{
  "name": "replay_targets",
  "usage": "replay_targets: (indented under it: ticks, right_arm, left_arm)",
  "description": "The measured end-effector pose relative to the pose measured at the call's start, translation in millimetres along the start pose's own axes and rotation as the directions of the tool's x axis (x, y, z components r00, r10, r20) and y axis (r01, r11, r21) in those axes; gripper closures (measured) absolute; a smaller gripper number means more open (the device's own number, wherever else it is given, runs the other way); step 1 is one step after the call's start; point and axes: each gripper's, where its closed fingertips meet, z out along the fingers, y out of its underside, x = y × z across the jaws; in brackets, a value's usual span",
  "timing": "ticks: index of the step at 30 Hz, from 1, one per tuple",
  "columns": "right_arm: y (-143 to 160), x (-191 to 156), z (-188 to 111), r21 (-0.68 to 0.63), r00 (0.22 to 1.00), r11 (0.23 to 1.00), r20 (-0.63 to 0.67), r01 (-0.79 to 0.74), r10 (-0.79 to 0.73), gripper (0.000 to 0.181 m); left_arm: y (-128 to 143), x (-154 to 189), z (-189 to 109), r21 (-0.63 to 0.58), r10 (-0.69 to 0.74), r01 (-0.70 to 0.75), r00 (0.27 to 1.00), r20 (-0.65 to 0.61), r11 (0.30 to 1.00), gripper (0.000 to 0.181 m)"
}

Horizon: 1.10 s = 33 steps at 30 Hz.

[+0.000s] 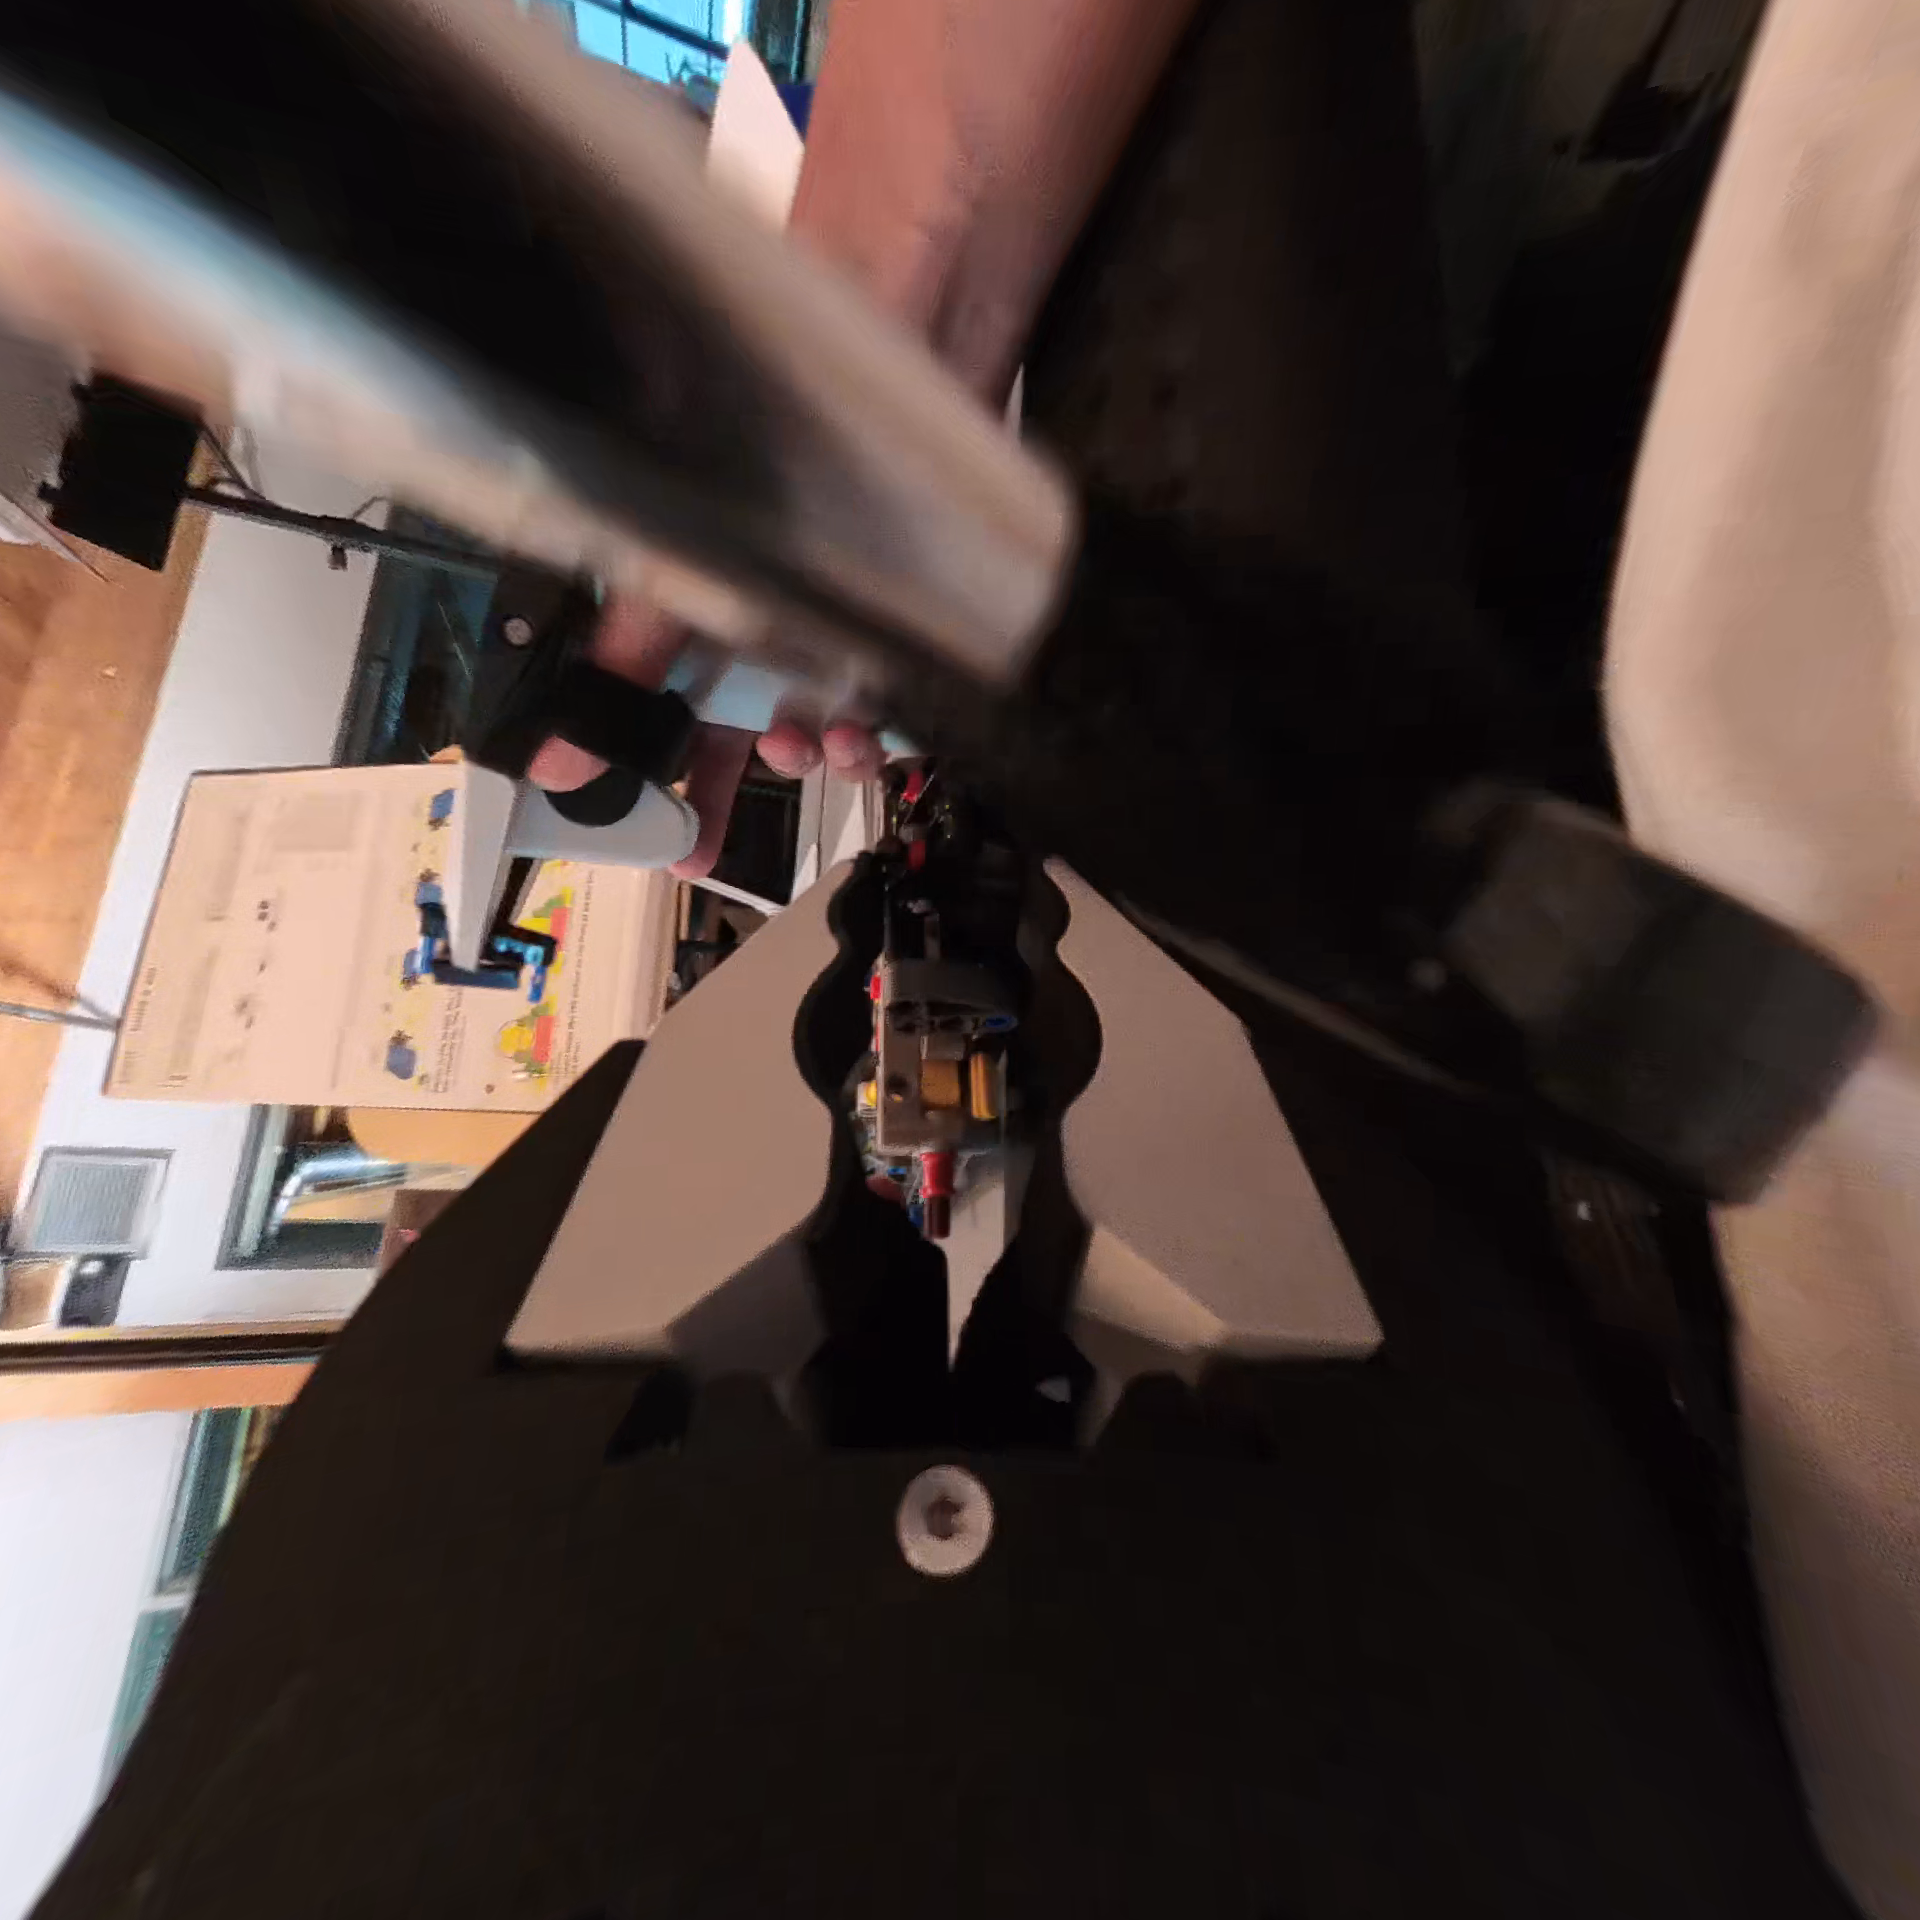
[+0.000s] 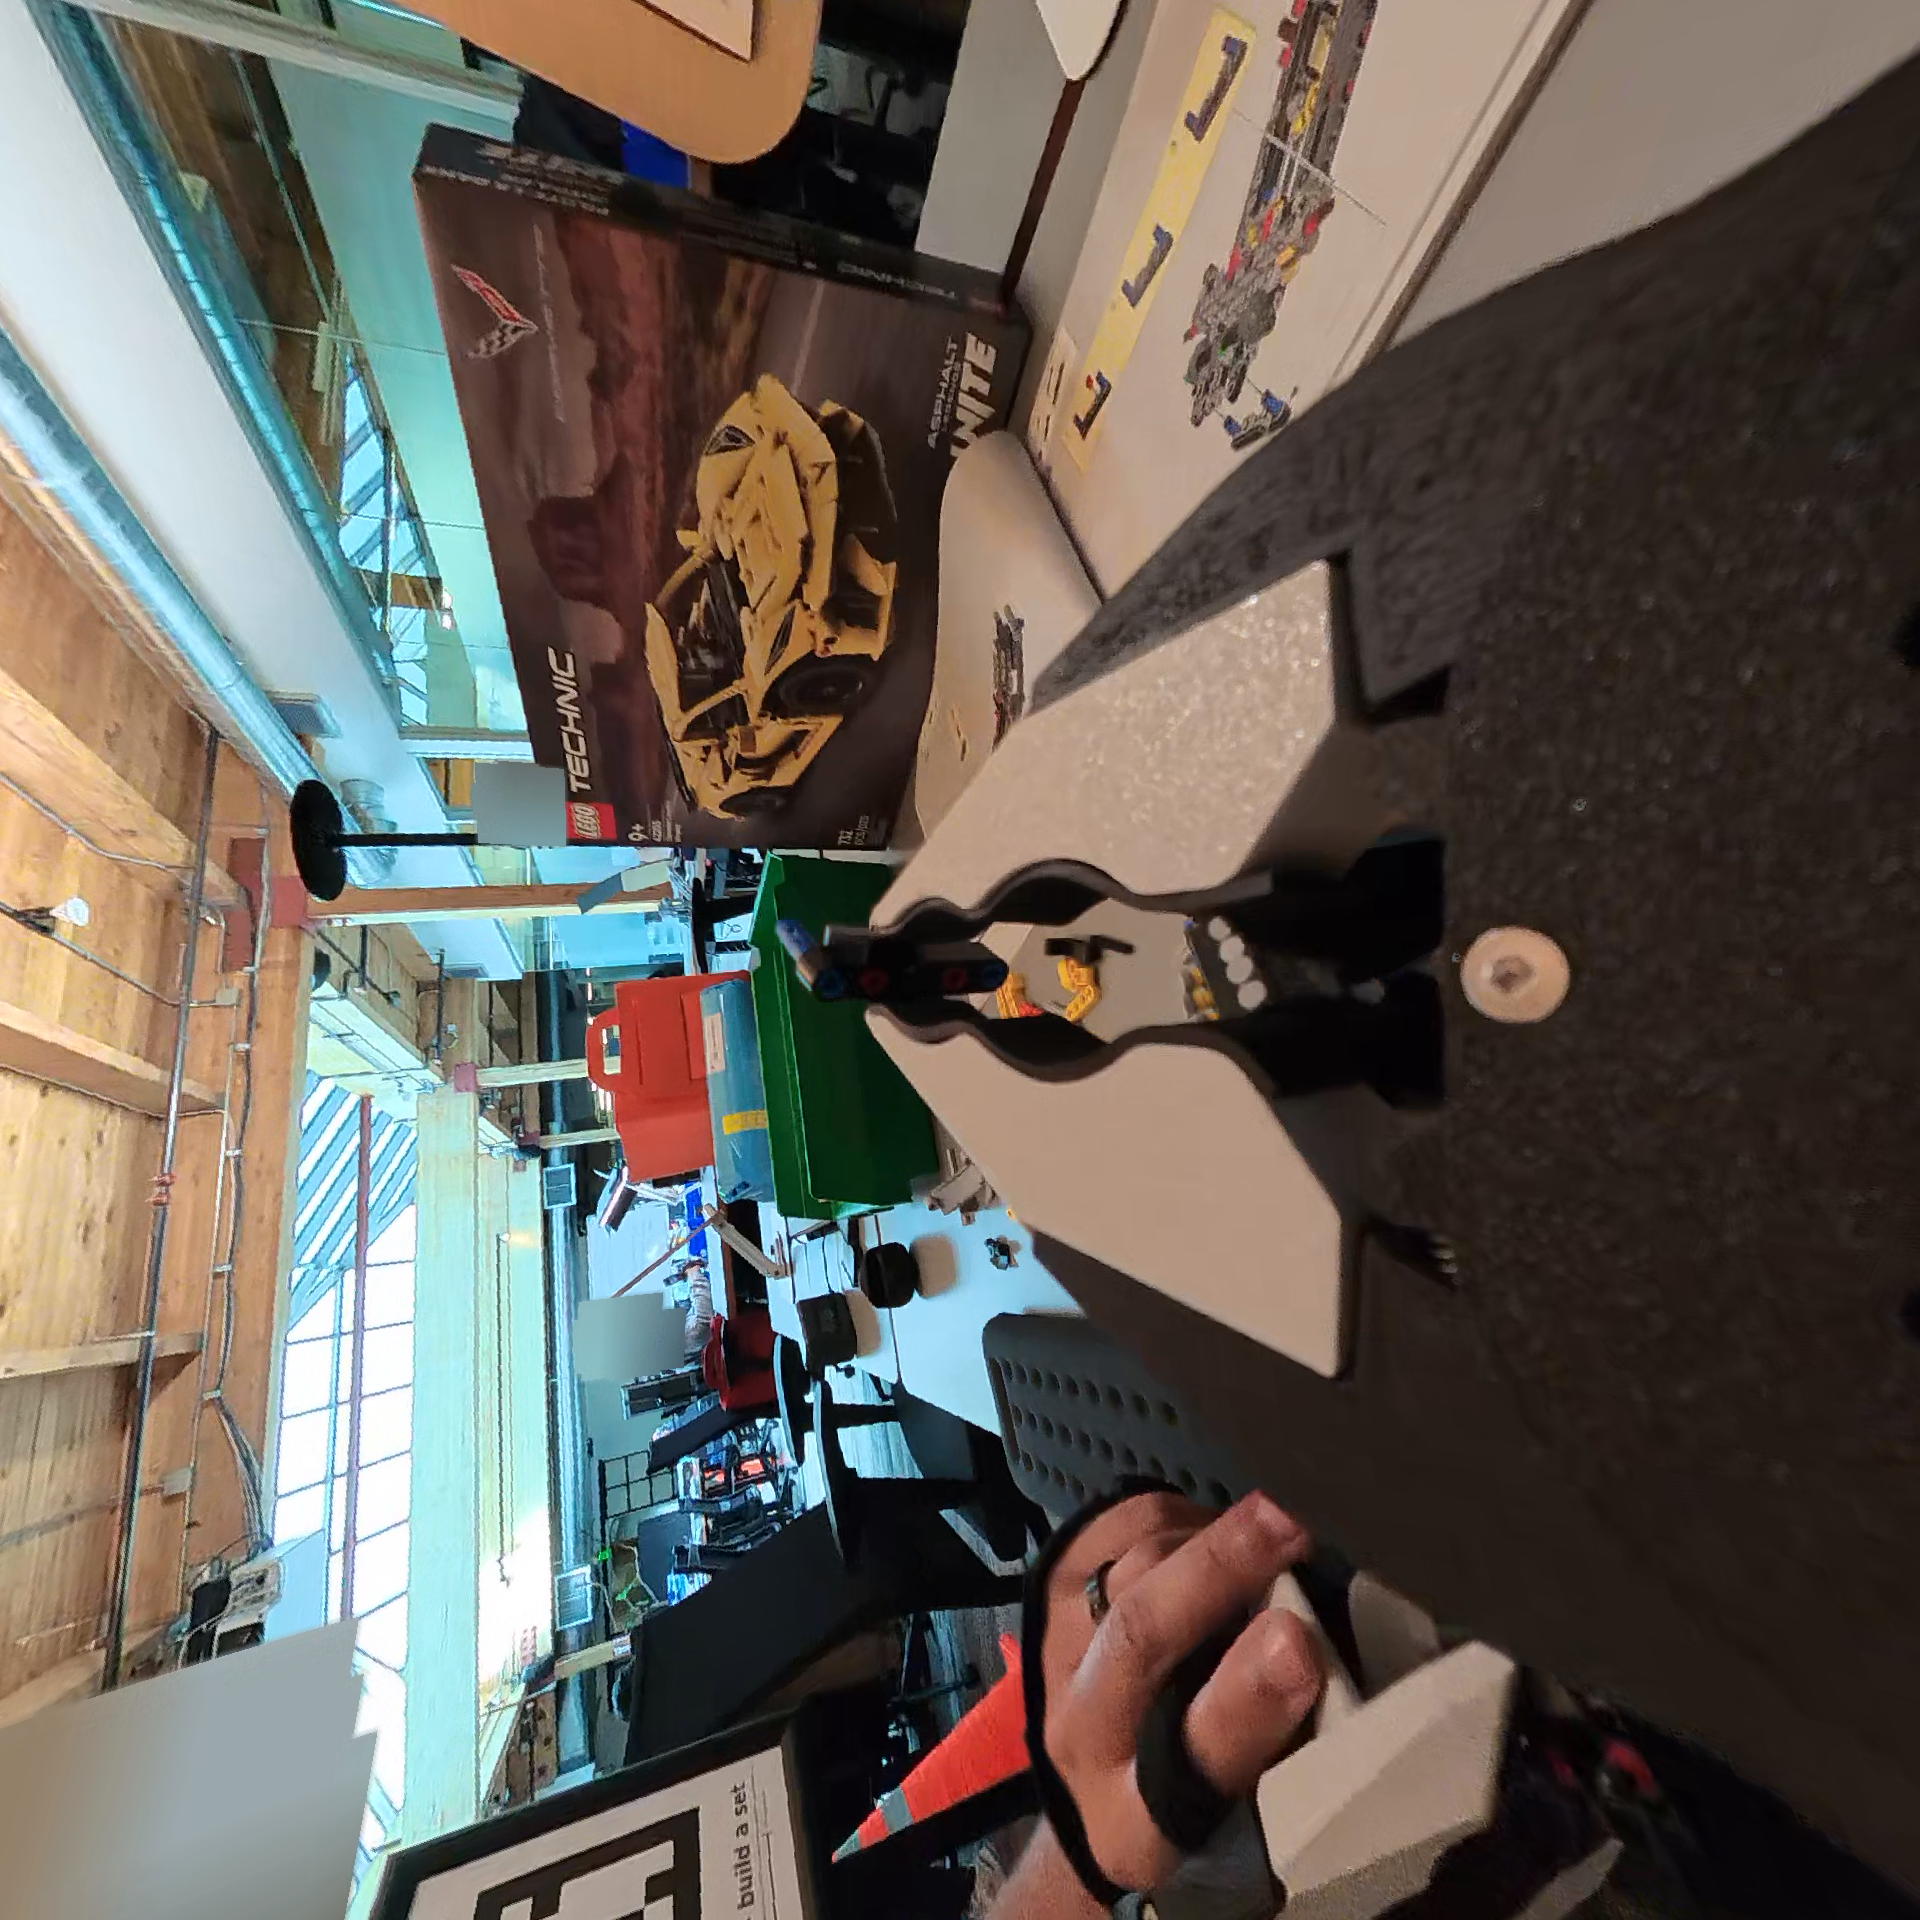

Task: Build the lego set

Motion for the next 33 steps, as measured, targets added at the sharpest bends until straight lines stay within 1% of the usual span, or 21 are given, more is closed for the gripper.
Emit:
replay_targets:
  ticks: [2, 4, 5, 6, 7, 9, 10, 11, 12, 13, 15, 16, 17, 19, 21, 22, 26, 29, 31, 33]
  right_arm:
    - [-1, 1, 0, 0.018, 0.999, 0.999, -0.006, -0.035, 0.035, 0.173]
    - [-5, -1, 1, 0.038, 0.995, 0.994, 0.002, -0.103, 0.103, 0.173]
    - [-11, -5, 2, 0.078, 0.989, 0.986, 0.021, -0.149, 0.148, 0.173]
    - [-18, -11, 2, 0.127, 0.978, 0.97, 0.059, -0.206, 0.199, 0.173]
    - [-24, -17, 3, 0.169, 0.961, 0.948, 0.104, -0.271, 0.256, 0.173]
    - [-34, -23, 3, 0.25, 0.914, 0.882, 0.176, -0.4, 0.365, 0.173]
    - [-37, -25, 3, 0.28, 0.891, 0.849, 0.211, -0.449, 0.402, 0.173]
    - [-39, -27, 5, 0.288, 0.872, 0.827, 0.24, -0.484, 0.427, 0.173]
    - [-38, -29, 7, 0.279, 0.864, 0.822, 0.254, -0.496, 0.435, 0.174]
    - [-38, -32, 9, 0.267, 0.87, 0.834, 0.253, -0.484, 0.424, 0.174]
    - [-34, -33, 13, 0.251, 0.905, 0.874, 0.21, -0.416, 0.371, 0.173]
    - [-31, -30, 14, 0.239, 0.927, 0.898, 0.165, -0.37, 0.338, 0.173]
    - [-28, -29, 14, 0.22, 0.954, 0.929, 0.115, -0.298, 0.278, 0.173]
    - [-24, -34, 14, 0.172, 0.993, 0.979, 0.053, -0.11, 0.103, 0.173]
    - [-18, -41, 16, 0.13, 0.999, 0.991, 0.033, 0.028, -0.033, 0.173]
    - [-15, -42, 17, 0.107, 0.998, 0.993, 0.029, 0.053, -0.056, 0.173]
    - [-12, -40, 16, 0.085, 0.999, 0.996, 0.046, 0.008, -0.012, 0.172]
    - [-6, -36, 17, 0.036, 0.998, 0.998, 0.046, -0.042, 0.04, 0.17]
    - [-3, -33, 16, 0.008, 0.995, 0.996, 0.046, -0.089, 0.088, 0.167]
    - [-2, -32, 15, -0.009, 0.994, 0.995, 0.047, -0.103, 0.103, 0.166]
  left_arm:
    - [3, 3, 1, -0.037, -0.056, 0.054, 0.997, -0.058, 0.998, 0.154]
    - [5, 3, -2, -0.062, -0.206, 0.2, 0.97, -0.128, 0.978, 0.142]
    - [3, 1, -5, -0.055, -0.31, 0.306, 0.935, -0.172, 0.951, 0.136]
    - [-1, -4, -10, -0.045, -0.43, 0.431, 0.877, -0.215, 0.901, 0.136]
    - [-6, -14, -15, -0.023, -0.55, 0.563, 0.796, -0.254, 0.826, 0.135]
    - [-7, -55, -21, 0.037, -0.733, 0.768, 0.623, -0.273, 0.639, 0.136]
    - [-2, -79, -21, 0.072, -0.793, 0.83, 0.551, -0.259, 0.553, 0.137]
    - [9, -103, -19, 0.1, -0.84, 0.868, 0.495, -0.223, 0.486, 0.138]
    - [22, -123, -14, 0.118, -0.864, 0.88, 0.474, -0.172, 0.46, 0.137]
    - [37, -139, -6, 0.128, -0.865, 0.868, 0.493, -0.098, 0.48, 0.136]
    - [59, -157, 11, 0.106, -0.805, 0.798, 0.592, 0.047, 0.593, 0.129]
    - [64, -159, 20, 0.079, -0.762, 0.758, 0.642, 0.086, 0.647, 0.128]
    - [65, -159, 27, 0.057, -0.724, 0.723, 0.682, 0.105, 0.689, 0.13]
    - [65, -154, 38, 0.024, -0.67, 0.673, 0.733, 0.116, 0.74, 0.138]
    - [62, -149, 45, 0.014, -0.64, 0.643, 0.761, 0.105, 0.766, 0.146]
    - [61, -149, 46, 0.024, -0.631, 0.633, 0.768, 0.109, 0.774, 0.15]
    - [63, -148, 47, 0.029, -0.596, 0.598, 0.792, 0.135, 0.801, 0.156]
    - [67, -144, 49, -0.001, -0.554, 0.56, 0.82, 0.143, 0.828, 0.16]
    - [69, -142, 50, -0.007, -0.548, 0.554, 0.825, 0.137, 0.832, 0.162]
    - [69, -141, 51, -0.007, -0.562, 0.567, 0.818, 0.119, 0.824, 0.164]
